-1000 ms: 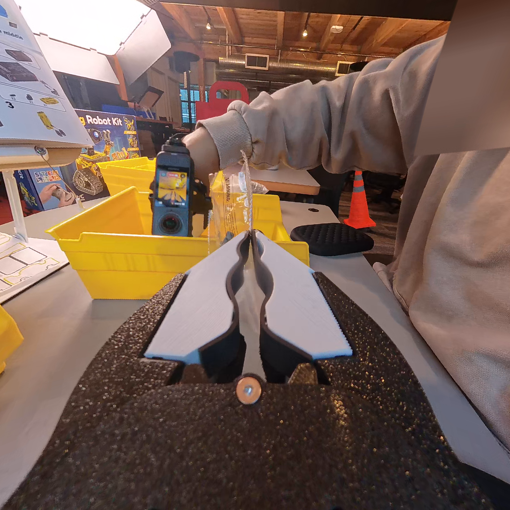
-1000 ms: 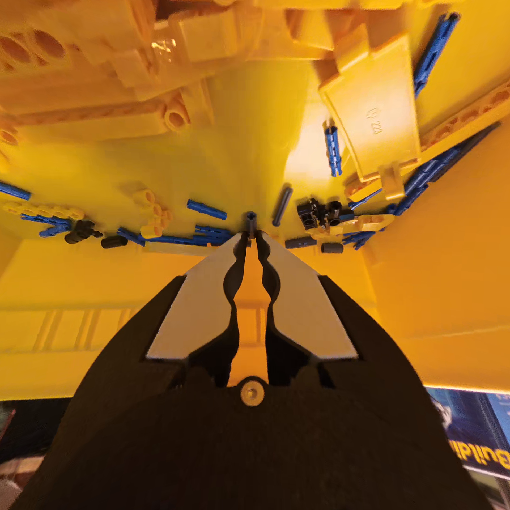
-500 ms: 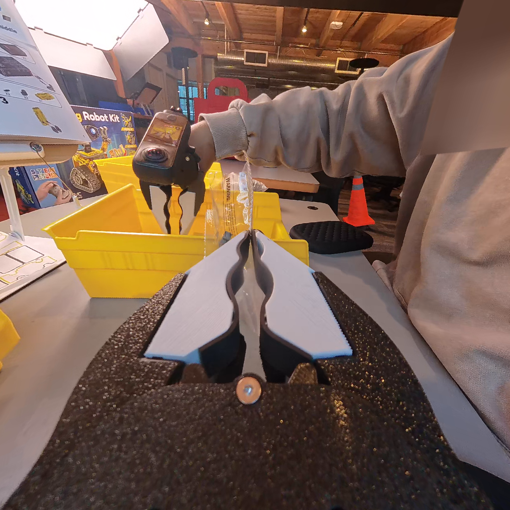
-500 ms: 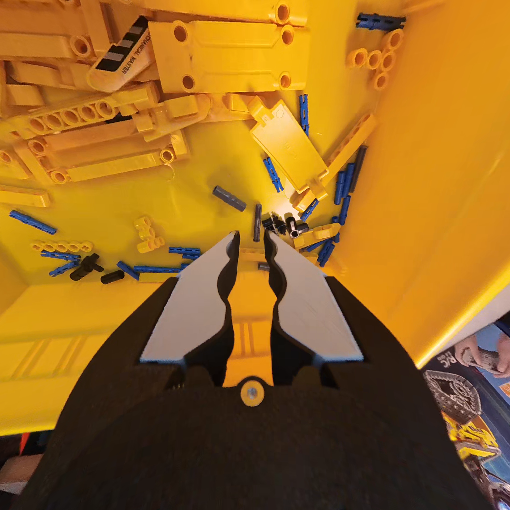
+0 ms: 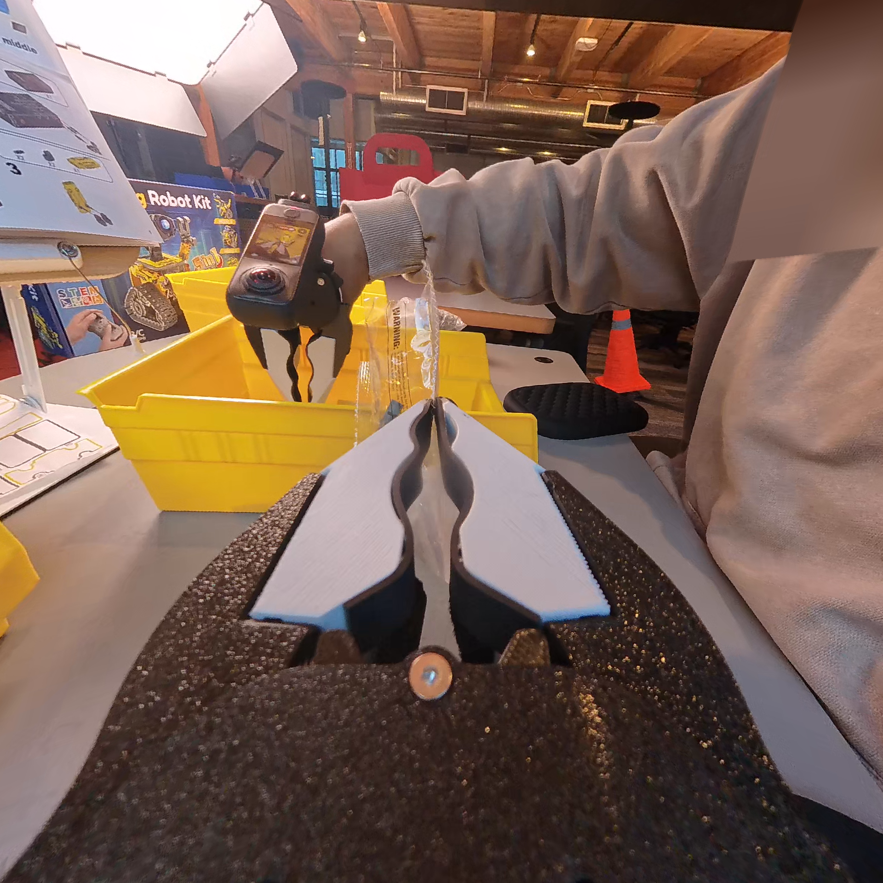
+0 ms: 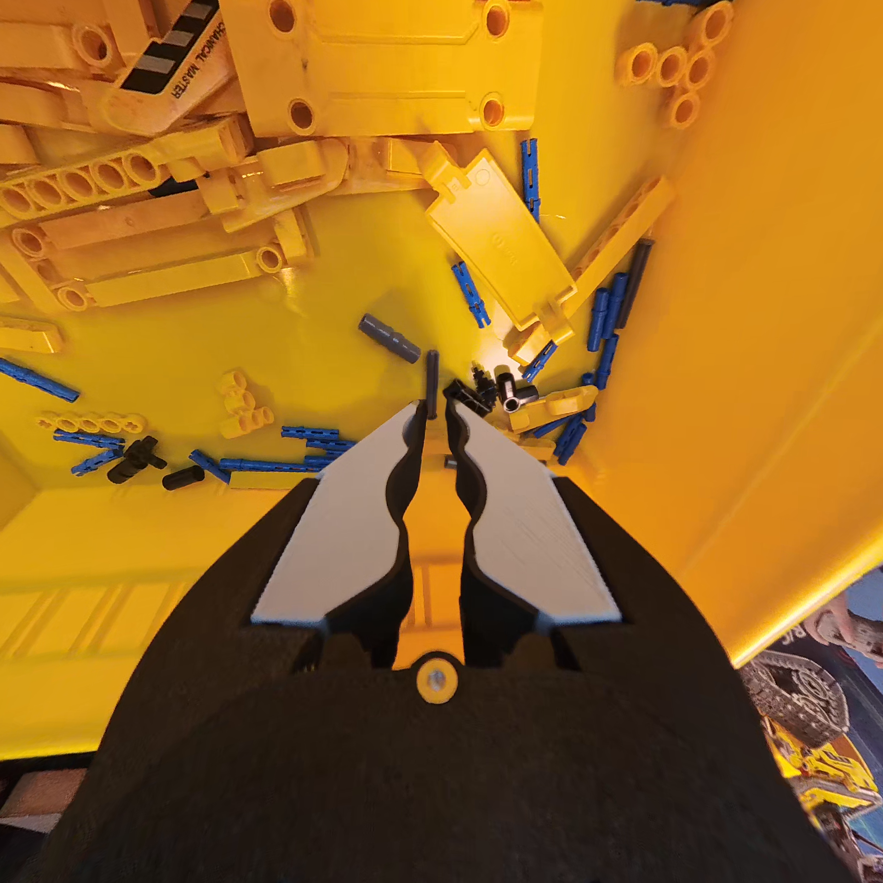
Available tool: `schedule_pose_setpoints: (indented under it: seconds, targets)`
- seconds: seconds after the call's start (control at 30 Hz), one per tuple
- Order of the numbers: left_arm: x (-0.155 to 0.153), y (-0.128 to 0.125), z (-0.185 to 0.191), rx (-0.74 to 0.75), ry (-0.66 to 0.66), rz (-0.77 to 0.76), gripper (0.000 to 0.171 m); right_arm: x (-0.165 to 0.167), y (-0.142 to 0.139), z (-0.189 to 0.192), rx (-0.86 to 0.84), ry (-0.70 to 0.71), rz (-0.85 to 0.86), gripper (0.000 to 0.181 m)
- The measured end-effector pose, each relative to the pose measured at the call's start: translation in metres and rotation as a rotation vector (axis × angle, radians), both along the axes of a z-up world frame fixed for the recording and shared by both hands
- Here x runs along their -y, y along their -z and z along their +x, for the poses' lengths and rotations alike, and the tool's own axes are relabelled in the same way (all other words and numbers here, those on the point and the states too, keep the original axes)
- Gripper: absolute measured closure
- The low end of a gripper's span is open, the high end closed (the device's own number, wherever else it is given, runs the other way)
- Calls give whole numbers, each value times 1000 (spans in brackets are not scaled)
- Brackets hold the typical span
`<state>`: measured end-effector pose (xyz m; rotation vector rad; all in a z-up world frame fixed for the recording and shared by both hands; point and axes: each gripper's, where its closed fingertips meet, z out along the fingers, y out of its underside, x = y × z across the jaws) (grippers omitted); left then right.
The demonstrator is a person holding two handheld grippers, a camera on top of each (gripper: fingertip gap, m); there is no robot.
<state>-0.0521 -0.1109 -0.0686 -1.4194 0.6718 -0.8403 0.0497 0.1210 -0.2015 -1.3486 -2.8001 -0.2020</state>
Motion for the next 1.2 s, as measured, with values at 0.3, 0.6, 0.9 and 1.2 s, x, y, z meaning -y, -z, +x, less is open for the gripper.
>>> schedule_pose_setpoints:
  seconds: [0.3,0.6,0.9,1.2]
  targets:
    - [0,1,1,-2,3,-4,171,1,0,0,-19,10,-15,164]
    - [1,1,2,-2,8,-4,171,4,6,5,11,24,-40,177]
    - [2,-1,2,7,12,6,171,111,-113,-61,-420,-136,-447,178]
    - [5,-6,4,3,14,26,171,177,-153,-77,-549,-250,-582,168]
